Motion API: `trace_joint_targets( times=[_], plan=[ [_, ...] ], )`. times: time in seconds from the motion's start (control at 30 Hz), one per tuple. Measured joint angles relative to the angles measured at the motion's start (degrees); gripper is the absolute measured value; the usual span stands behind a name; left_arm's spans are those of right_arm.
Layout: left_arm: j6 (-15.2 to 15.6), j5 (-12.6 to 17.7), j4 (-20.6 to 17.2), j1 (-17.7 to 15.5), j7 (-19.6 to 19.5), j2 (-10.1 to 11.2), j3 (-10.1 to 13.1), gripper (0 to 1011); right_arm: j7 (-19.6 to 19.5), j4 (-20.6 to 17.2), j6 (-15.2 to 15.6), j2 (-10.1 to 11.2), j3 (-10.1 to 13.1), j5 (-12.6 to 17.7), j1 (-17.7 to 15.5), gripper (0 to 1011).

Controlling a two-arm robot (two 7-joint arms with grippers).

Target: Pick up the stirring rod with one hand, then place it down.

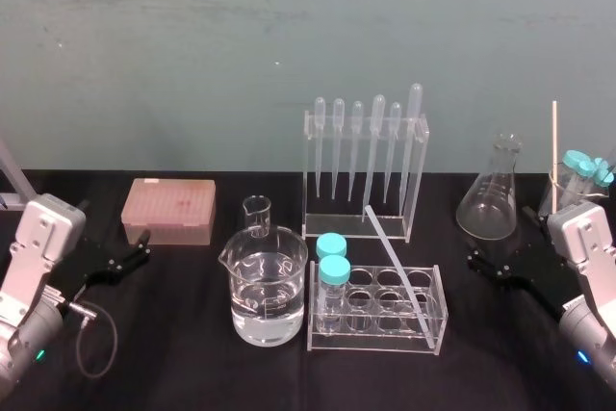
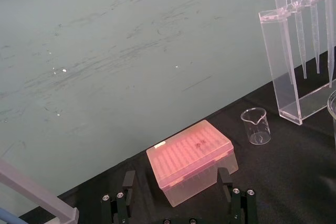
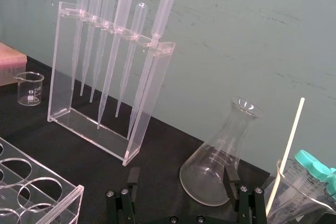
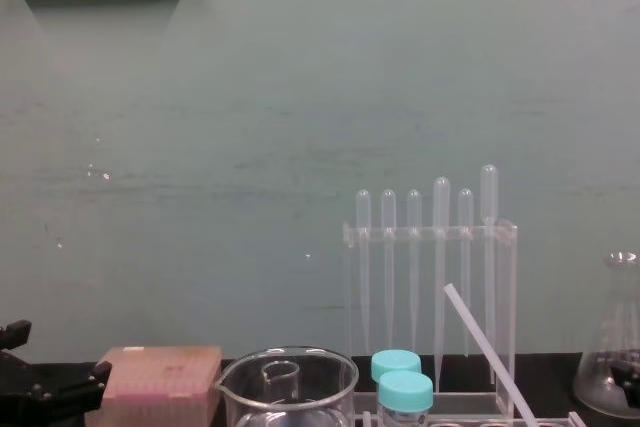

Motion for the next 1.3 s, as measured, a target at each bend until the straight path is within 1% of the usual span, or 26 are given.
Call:
trace_joint_targets(
  times=[1.3],
  plan=[
    [0.0,0.0,0.0,0.0,0.0,0.0,0.0,1000,0.0,0.01,0.0,0.0,0.0,0.0,0.0,1003]
  ],
)
